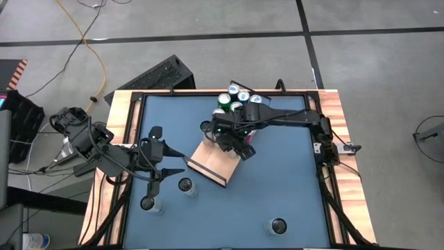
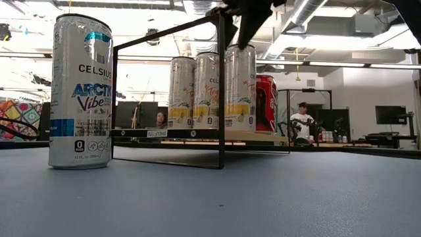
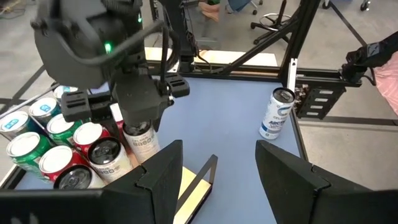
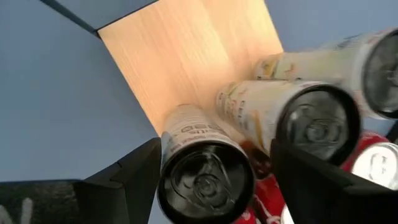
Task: Place canned beverage on shelf
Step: Put the right white yellow soda can on the shelf aligned with the other white yellow soda cans, then put the right white blue soda can on the shelf
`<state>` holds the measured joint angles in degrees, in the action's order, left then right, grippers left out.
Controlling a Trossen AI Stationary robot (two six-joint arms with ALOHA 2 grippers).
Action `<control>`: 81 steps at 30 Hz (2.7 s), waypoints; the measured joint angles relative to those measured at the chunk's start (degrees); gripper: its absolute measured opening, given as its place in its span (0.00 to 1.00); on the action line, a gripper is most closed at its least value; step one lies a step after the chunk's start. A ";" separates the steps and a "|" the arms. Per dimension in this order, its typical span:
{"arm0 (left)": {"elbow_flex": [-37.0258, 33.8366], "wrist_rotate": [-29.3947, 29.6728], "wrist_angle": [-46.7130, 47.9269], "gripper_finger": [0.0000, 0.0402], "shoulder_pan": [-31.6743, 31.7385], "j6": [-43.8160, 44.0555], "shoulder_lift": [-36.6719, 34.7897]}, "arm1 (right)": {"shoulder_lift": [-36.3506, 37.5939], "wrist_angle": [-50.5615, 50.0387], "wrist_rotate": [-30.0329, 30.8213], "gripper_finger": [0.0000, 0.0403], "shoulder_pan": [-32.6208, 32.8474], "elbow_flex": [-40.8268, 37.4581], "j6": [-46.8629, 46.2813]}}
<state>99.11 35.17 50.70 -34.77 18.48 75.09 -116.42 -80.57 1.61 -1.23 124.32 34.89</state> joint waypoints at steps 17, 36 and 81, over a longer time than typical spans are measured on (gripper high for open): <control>0.00 -3.11 1.37 0.47 -0.02 4.31 0.00 | 5.58 -6.30 -0.14 0.74 10.09 10.04 -15.19; -0.01 -6.32 2.96 0.47 -0.02 4.80 0.02 | 5.41 -9.37 2.85 0.74 40.25 9.35 -82.36; -0.02 -6.36 8.49 0.47 0.00 4.47 0.02 | 28.21 -3.41 -6.28 0.74 44.44 -29.13 -129.40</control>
<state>99.09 28.82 59.19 -34.76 22.95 75.11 -88.21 -83.98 -4.67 43.20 95.19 -94.51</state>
